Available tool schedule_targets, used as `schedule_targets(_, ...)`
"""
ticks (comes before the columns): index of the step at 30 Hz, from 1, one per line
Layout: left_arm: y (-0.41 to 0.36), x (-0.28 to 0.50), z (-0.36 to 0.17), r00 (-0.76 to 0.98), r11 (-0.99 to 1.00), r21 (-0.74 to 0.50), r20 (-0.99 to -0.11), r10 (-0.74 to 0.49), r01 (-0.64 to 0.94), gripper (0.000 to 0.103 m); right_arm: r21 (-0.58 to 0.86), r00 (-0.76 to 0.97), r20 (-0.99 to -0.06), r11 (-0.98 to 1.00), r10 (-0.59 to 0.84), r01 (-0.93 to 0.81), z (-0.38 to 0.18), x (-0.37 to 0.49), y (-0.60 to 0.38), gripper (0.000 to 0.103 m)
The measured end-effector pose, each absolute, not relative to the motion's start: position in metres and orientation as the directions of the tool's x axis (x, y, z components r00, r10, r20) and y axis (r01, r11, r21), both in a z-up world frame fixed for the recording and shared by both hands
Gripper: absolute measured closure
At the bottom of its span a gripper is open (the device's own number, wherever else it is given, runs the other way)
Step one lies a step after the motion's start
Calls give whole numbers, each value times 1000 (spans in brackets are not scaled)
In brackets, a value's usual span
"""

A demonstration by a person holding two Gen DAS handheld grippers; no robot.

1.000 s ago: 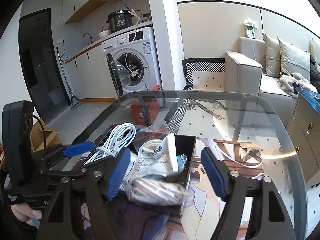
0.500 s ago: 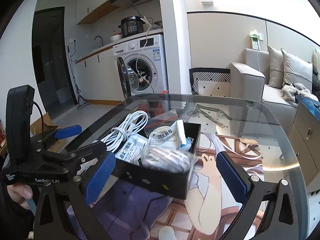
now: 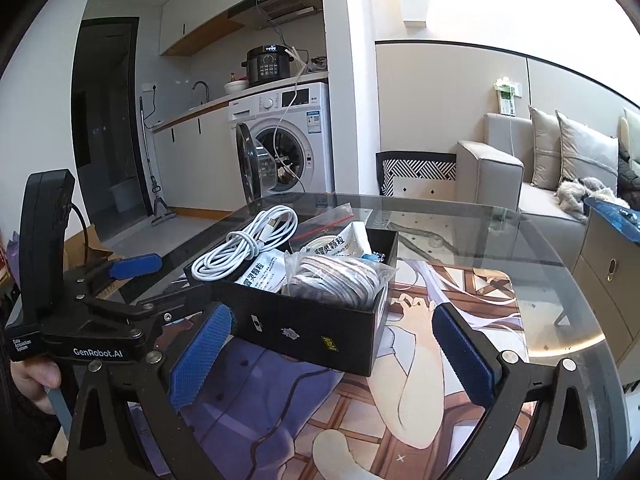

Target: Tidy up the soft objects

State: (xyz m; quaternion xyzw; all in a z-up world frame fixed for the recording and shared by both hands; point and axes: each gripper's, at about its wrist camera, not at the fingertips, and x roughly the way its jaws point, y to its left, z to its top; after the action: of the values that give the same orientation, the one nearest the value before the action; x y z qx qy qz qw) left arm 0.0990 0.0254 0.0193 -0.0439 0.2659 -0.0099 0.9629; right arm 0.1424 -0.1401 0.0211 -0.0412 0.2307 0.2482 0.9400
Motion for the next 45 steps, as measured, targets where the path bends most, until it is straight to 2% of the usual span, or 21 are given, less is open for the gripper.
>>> schedule_targets(7,23,99,18,870,997,-80,-492,-30,-11,0,36,785,-435,880,441,-474,20,137,-140,1)
schedule_targets(14,24,91,20,879,997,-80,-477,-30,-10,0,25,788,-457,891,413,-453,22,140,-139,1)
schedule_targets(21,24,91,20,878,997,-79,-477,-29,-10,0,-2,806,-427,891,410,-454,26,133,-137,1)
schedule_targets(45,24,90,22,879,997,-77,-476,-28,-10,0,-13,810,-418,889,411,-457,27,130,-134,1)
